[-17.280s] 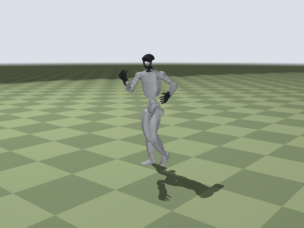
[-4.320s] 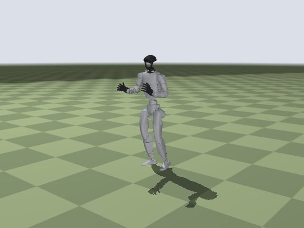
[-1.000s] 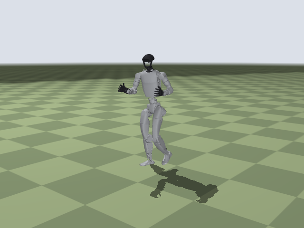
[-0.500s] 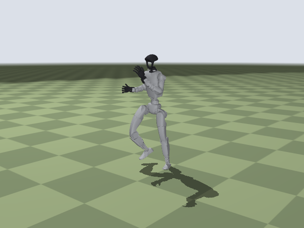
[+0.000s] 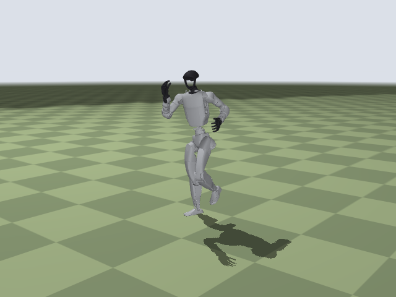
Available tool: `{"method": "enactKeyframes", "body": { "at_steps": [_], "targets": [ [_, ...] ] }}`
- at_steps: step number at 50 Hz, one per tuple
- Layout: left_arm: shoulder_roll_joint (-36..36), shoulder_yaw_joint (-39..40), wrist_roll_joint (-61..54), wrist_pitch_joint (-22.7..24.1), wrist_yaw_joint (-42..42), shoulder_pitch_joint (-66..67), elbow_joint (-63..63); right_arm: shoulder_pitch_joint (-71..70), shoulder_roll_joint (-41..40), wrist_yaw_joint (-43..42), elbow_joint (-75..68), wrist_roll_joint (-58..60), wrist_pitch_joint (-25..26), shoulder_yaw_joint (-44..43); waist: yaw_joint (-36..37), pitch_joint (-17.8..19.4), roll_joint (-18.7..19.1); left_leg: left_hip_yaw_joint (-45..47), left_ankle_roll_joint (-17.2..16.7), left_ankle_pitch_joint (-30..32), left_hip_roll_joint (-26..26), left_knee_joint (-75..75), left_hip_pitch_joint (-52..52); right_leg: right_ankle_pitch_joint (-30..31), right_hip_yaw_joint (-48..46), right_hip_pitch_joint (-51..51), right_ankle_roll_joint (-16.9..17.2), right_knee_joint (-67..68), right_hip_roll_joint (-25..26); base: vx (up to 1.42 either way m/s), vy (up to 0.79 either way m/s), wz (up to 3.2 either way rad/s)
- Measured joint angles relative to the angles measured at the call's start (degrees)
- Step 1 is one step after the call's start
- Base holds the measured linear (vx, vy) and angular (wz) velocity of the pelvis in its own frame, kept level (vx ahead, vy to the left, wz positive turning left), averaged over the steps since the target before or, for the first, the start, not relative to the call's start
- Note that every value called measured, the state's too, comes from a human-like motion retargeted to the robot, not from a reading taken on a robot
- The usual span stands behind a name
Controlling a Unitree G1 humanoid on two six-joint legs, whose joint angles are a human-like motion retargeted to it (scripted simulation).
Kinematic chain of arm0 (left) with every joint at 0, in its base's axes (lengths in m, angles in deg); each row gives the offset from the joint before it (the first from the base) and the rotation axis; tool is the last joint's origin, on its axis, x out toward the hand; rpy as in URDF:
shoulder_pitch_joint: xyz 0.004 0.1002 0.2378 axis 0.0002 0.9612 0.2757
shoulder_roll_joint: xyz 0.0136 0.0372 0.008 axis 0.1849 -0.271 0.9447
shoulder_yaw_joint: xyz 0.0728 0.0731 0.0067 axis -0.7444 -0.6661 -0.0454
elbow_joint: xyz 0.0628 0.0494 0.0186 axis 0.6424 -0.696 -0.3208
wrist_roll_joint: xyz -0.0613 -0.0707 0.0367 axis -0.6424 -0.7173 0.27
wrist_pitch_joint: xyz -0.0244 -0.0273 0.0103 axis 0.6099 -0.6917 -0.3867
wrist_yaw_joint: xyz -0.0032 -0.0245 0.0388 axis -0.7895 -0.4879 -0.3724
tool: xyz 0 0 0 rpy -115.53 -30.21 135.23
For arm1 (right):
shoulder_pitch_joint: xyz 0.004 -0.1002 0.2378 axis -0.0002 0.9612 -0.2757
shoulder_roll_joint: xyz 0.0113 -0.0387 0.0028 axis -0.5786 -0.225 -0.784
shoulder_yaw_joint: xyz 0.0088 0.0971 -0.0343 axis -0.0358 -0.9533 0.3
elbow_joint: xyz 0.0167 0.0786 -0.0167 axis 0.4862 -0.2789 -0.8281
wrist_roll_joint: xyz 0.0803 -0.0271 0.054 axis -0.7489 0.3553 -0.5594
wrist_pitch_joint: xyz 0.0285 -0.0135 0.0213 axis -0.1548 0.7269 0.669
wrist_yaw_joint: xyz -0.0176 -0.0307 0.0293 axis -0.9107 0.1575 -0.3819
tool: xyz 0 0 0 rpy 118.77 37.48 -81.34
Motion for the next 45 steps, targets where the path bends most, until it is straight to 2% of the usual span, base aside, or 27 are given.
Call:
{"method": "enactKeyframes", "body": {
  "at_steps": [3, 5, 6, 7, 10, 13, 15, 18, 20, 21, 25, 28, 32, 34, 35, 37, 38, 40, 42, 45],
  "targets": [
    [-4.5, -0.5, 3.8, 0.1, 1.6, -14.3, 0.3, 12.1, -2.3, 1.7, -2.5, 2.2, 0.0, -0.8, -4.0, -2.1, 1.2, -2.1, -2.9, 6.2, -4.7, -14.7, 6.9, -1.5, -0.6, -0.4, -0.2, 1.9, 1.8, 0.05, 0.08, 0.15],
    [-6.0, -1.8, 6.5, 0.5, 3.7, -27.3, 0.2, 22.5, -2.8, 2.7, -3.3, 5.4, -0.1, -1.4, -6.3, -2.5, 2.4, -3.1, -4.9, 12.1, -7.6, -30.9, 15.0, -2.2, -0.7, -0.3, -0.5, 4.0, 3.2, 0.07, 0.1, 0.09],
    [-5.9, -2.4, 7.7, 0.9, 4.9, -34.0, 1.1, 28.2, -2.7, 3.1, -3.5, 5.6, -0.3, -1.4, -7.8, -2.8, 3.1, -2.9, -5.3, 12.3, -8.2, -40.0, 19.8, -2.3, -0.9, -0.6, -0.4, 5.2, 4.3, 0.06, 0.12, 0.26],
    [-5.7, -3.0, 9.1, 1.2, 6.2, -40.8, 1.9, 33.9, -2.4, 3.6, -3.6, 5.1, -0.7, -1.5, -9.6, -3.1, 3.8, -2.5, -5.4, 11.2, -8.7, -48.6, 24.5, -2.4, -1.3, -1.1, -0.1, 6.7, 5.2, 0.03, 0.15, 0.54],
    [-4.9, -5.8, 15.8, 1.5, 10.9, -62.7, 3.7, 51.8, 1.0, 7.6, -1.6, -3.3, -2.8, -3.3, -17.5, -3.4, 6.7, -1.7, -3.3, 0.6, -9.4, -70.9, 36.8, -0.8, -4.7, -5.6, 2.2, 16.7, 7.0, -0.03, 0.2, 1.06],
    [-2.8, -8.7, 24.0, 0.2, 15.7, -80.4, 6.2, 67.7, 7.1, 12.3, 1.8, -11.6, -3.7, -6.5, -27.6, -1.6, 11.2, -5.2, -1.5, 0.6, -6.8, -86.4, 44.2, 7.7, -9.1, -17.0, 5.7, 41.7, 6.3, -0.05, 0.19, 1.16],
    [1.4, -11.0, 25.5, -0.5, 18.0, -90.4, 7.4, 76.3, 10.5, 14.8, 3.8, -14.2, -3.4, -10.0, -33.4, 1.5, 12.6, -6.9, -2.6, 1.5, -4.6, -90.5, 47.2, 10.4, -8.9, -24.8, 6.6, 58.9, 4.7, -0.01, 0.12, 0.76],
    [8.9, -14.4, 24.4, -2.0, 17.1, -100.1, 6.0, 85.6, 9.8, 17.6, 4.8, -14.4, -2.8, -15.9, -36.9, 5.4, 13.2, -6.1, -5.8, 2.8, -1.8, -92.6, 50.3, 1.6, -9.6, -32.3, 1.9, 77.5, 1.4, 0.0, 0.08, 0.09],
    [12.2, -15.8, 23.6, -3.5, 14.9, -103.6, 2.7, 89.4, 6.3, 19.0, 5.2, -14.6, -2.6, -20.0, -37.3, 6.2, 13.5, -5.6, -6.6, 3.9, -1.0, -93.5, 51.1, -3.5, -10.8, -35.6, -1.2, 86.1, -1.6, 0.0, 0.03, -0.07],
    [12.5, -16.1, 23.0, -4.1, 13.5, -103.8, 0.9, 90.2, 4.1, 19.3, 5.2, -15.0, -2.5, -21.6, -37.4, 5.7, 13.8, -5.8, -6.2, 4.1, -0.7, -93.6, 50.9, -3.9, -10.9, -36.8, -1.6, 88.6, -2.1, 0.0, 0.0, 0.0],
    [10.2, -15.8, 19.7, -4.7, 9.4, -98.5, -3.8, 87.7, -2.5, 19.3, 4.8, -16.8, -1.7, -24.4, -38.5, 2.8, 14.9, -8.4, -4.9, 4.1, -0.2, -92.5, 48.3, -2.5, -10.6, -37.6, -0.2, 90.4, -1.1, 0.05, -0.02, 0.47],
    [6.0, -14.6, 17.2, -4.3, 8.6, -88.6, -6.5, 78.6, -4.2, 17.1, 3.4, -13.4, -1.3, -21.0, -37.6, 1.1, 14.0, -9.7, -4.5, 3.1, -1.4, -90.2, 47.2, -1.2, -10.2, -32.6, 1.3, 82.1, 1.3, 0.07, -0.07, 0.33],
    [1.6, -11.8, 12.1, -4.3, 5.9, -69.3, -12.0, 59.6, -4.6, 13.3, 1.5, -4.5, -0.2, -14.3, -32.8, -0.9, 9.9, -8.7, -2.7, 1.6, -5.5, -86.1, 46.5, 4.4, -8.7, -20.6, 2.9, 55.6, 4.5, 0.08, -0.14, -0.28],
    [0.8, -10.4, 7.4, -4.1, 3.3, -57.8, -13.2, 49.1, -5.5, 11.6, 2.2, -4.4, 0.3, -10.9, -29.0, -2.4, 6.5, -6.9, -1.1, 1.1, -8.3, -80.7, 43.8, 3.1, -7.0, -13.8, 2.3, 38.7, 5.3, 0.04, -0.22, -0.84],
    [0.9, -9.5, 4.4, -3.8, 1.6, -51.6, -13.1, 43.4, -6.3, 10.3, 2.4, -5.9, 0.6, -8.6, -26.9, -3.0, 4.6, -5.7, -0.2, 0.9, -9.4, -76.2, 41.5, 0.4, -6.1, -10.4, 1.3, 30.9, 5.5, 0.01, -0.24, -1.04],
    [1.5, -7.6, 0.3, -3.7, -2.3, -39.0, -10.8, 33.1, -7.1, 9.2, 3.5, -4.5, 0.6, -5.8, -22.1, -3.6, 1.4, -3.8, 0.7, 4.7, -9.4, -59.8, 32.6, -4.9, -5.4, -4.9, -2.1, 18.7, 5.1, -0.01, -0.22, -1.08],
    [1.8, -6.6, -1.6, -3.7, -3.9, -32.6, -9.2, 28.5, -7.0, 8.0, 4.2, -4.0, 0.3, -4.6, -19.4, -3.3, 0.6, -3.4, 0.0, 8.6, -8.4, -50.8, 27.6, -5.6, -5.3, -2.3, -3.9, 13.5, 5.2, 0.01, -0.17, -1.08],
    [1.9, -4.0, -5.0, -3.5, -5.9, -20.7, -5.8, 20.1, -5.0, 5.6, 5.6, -2.5, -0.3, -3.3, -13.5, -1.4, -0.3, -3.7, -2.5, 14.2, -6.6, -35.3, 18.9, -4.4, -4.2, 2.2, -5.1, 5.7, 5.0, 0.04, -0.11, -1.07],
    [1.0, -0.7, -7.2, -3.4, -7.1, -10.9, -3.3, 13.1, -0.8, 3.9, 5.6, -1.5, -0.5, -3.2, -7.9, 0.8, -0.8, -3.1, -3.6, 11.3, -4.8, -22.8, 11.9, -2.7, -2.8, 4.5, -2.9, 2.4, 3.3, 0.04, -0.05, -0.87],
    [-1.3, 4.5, -8.1, -3.5, -9.2, 0.5, -1.1, 5.3, 5.1, 2.9, 2.4, -0.3, 0.4, -3.0, -1.9, 2.5, -1.5, -0.6, -2.9, 5.4, -0.5, -7.2, 2.9, -1.4, -0.9, 4.4, -1.5, 1.5, 1.2, -0.01, -0.04, -0.62]
  ]
}}
